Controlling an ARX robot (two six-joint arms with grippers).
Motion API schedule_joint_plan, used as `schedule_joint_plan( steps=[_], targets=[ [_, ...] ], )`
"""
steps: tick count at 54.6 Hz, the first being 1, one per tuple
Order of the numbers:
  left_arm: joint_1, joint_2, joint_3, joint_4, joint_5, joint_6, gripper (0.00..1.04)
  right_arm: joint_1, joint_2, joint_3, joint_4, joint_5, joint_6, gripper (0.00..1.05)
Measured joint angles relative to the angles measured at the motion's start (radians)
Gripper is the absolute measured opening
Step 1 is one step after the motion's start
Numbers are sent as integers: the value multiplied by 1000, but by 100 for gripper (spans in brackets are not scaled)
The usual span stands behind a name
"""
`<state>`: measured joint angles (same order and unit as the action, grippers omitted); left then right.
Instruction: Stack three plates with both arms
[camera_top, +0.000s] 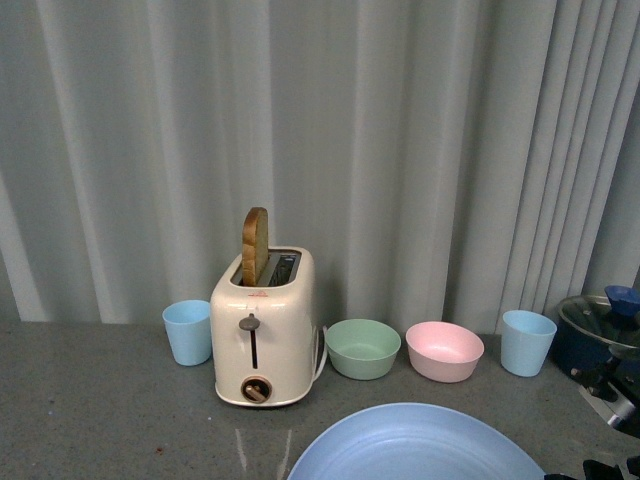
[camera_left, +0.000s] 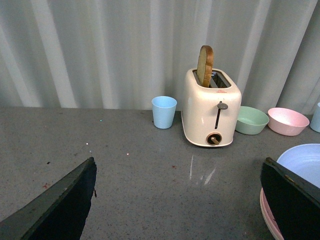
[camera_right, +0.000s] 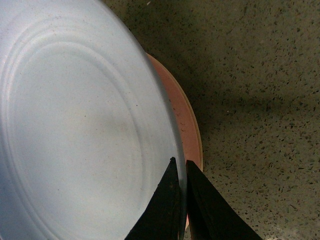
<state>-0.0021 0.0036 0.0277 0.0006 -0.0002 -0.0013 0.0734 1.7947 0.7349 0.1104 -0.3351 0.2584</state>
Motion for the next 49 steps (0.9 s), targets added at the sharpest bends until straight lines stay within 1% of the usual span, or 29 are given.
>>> schedule_joint_plan(
  steps=[23, 25, 33, 37, 40, 45, 48, 49],
  targets=[
    [0, 0, 0, 0, 0, 0, 98, 1, 50, -5, 24, -8, 30, 3],
    [0, 0, 0, 0, 0, 0, 98, 0, 50, -5, 24, -9, 31, 6],
    [0, 0, 0, 0, 0, 0, 98, -9, 47, -5, 11, -24, 37, 31],
    [0, 0, 0, 0, 0, 0, 98, -15, 31, -8, 2, -37, 41, 41],
    [0, 0, 0, 0, 0, 0, 98, -24, -3, -15, -11, -47, 40, 52],
    [0, 0, 0, 0, 0, 0, 98, -54, -110, -32, -47, -69, 38, 75],
    [0, 0, 0, 0, 0, 0, 98, -72, -156, -39, -50, -72, 37, 84],
    [0, 0, 0, 0, 0, 0, 98, -86, -185, -44, -50, -74, 37, 89]
  ],
)
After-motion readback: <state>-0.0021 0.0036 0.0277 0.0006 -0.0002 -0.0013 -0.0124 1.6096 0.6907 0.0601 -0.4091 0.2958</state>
